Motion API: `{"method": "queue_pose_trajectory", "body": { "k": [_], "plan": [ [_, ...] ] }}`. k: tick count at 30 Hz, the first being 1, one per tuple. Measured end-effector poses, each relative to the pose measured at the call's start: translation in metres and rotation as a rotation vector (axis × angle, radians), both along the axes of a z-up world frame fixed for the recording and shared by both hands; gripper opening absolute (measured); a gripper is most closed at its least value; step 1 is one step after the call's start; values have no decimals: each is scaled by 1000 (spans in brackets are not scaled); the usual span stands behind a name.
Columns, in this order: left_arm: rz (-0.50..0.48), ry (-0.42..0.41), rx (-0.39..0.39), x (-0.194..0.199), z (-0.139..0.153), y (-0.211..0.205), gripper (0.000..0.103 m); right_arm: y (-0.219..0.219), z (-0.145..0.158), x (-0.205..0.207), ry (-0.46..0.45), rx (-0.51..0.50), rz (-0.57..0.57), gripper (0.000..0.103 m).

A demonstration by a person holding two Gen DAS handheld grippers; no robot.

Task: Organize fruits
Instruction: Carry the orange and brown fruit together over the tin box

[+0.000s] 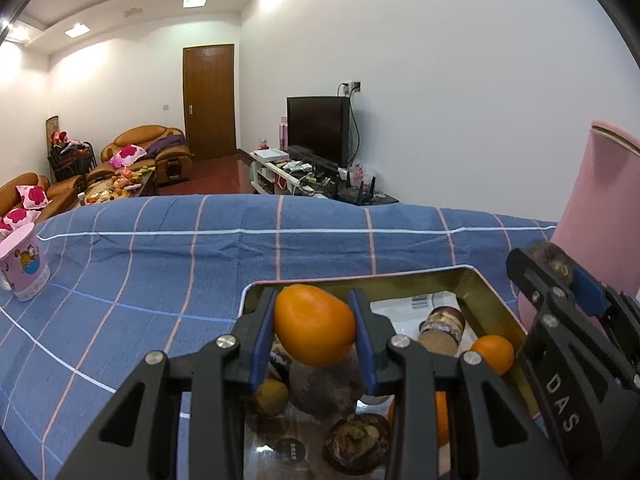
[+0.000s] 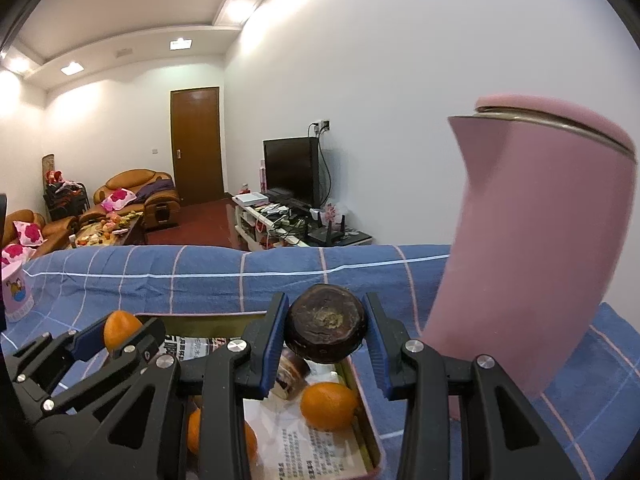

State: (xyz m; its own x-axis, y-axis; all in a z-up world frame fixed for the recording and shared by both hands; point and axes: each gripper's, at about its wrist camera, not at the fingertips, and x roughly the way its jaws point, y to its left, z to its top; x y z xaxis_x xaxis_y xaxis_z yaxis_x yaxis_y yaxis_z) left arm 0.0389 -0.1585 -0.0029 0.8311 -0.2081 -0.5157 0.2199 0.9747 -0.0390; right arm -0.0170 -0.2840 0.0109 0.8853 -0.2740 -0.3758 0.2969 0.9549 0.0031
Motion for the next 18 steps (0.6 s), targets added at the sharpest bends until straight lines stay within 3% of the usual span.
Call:
{"method": "queue_pose_trajectory", "body": {
  "k": [18],
  "plan": [
    [23,46,65,25,-3,-7,38,-7,-8,36,81,85,39,40]
  ]
}}
